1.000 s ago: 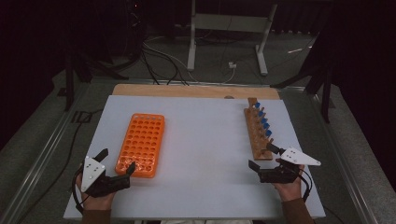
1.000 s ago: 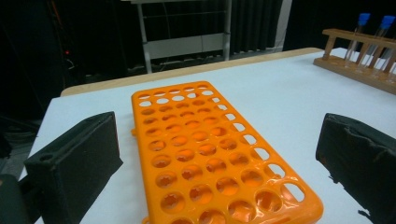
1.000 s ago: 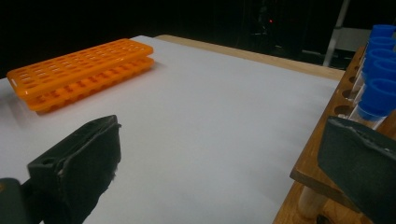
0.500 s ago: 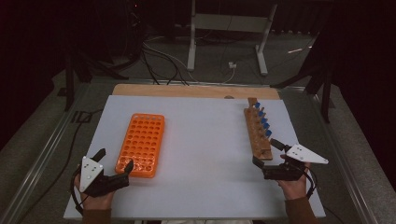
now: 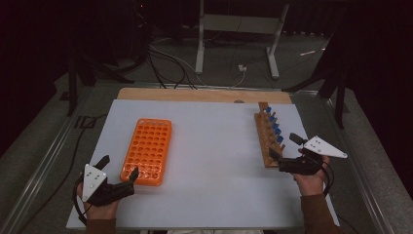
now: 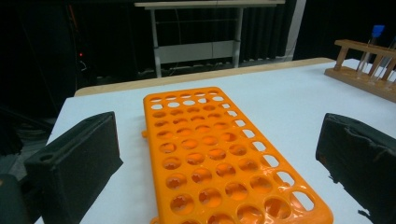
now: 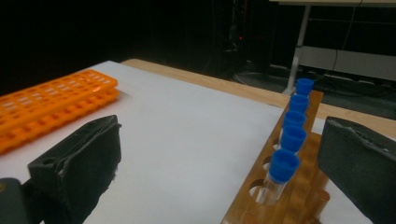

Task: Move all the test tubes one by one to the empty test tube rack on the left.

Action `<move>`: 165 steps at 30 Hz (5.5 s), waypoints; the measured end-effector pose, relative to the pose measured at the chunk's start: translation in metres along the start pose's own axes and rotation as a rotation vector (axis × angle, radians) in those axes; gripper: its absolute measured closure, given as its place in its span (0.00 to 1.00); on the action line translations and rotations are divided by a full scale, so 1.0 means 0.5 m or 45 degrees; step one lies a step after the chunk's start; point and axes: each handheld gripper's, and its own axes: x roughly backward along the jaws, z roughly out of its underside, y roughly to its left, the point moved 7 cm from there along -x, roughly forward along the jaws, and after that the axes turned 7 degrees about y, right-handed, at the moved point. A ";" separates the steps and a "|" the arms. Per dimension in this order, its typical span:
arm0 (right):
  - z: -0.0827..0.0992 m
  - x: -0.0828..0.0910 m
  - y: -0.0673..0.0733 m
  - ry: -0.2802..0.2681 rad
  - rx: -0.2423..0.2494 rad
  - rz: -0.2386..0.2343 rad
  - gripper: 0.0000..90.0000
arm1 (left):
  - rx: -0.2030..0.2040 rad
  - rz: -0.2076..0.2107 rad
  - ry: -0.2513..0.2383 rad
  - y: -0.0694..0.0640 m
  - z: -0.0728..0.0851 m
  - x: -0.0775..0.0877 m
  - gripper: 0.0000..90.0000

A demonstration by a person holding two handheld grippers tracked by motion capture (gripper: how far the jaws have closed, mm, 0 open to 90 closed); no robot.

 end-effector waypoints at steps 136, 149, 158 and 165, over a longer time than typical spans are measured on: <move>-0.113 -0.185 0.274 0.249 0.166 -0.459 0.85 | -0.242 0.679 0.126 -0.380 -0.146 -0.245 0.80; -0.115 -0.175 0.253 0.231 0.047 -0.520 0.45 | -0.250 0.670 0.146 -0.370 -0.140 -0.252 0.87; -0.109 -0.151 0.205 0.168 0.015 -0.428 0.12 | -0.205 0.646 0.136 -0.339 -0.142 -0.248 0.87; -0.076 -0.137 0.166 0.174 0.046 -0.334 0.01 | -0.175 0.630 0.124 -0.307 -0.140 -0.232 0.87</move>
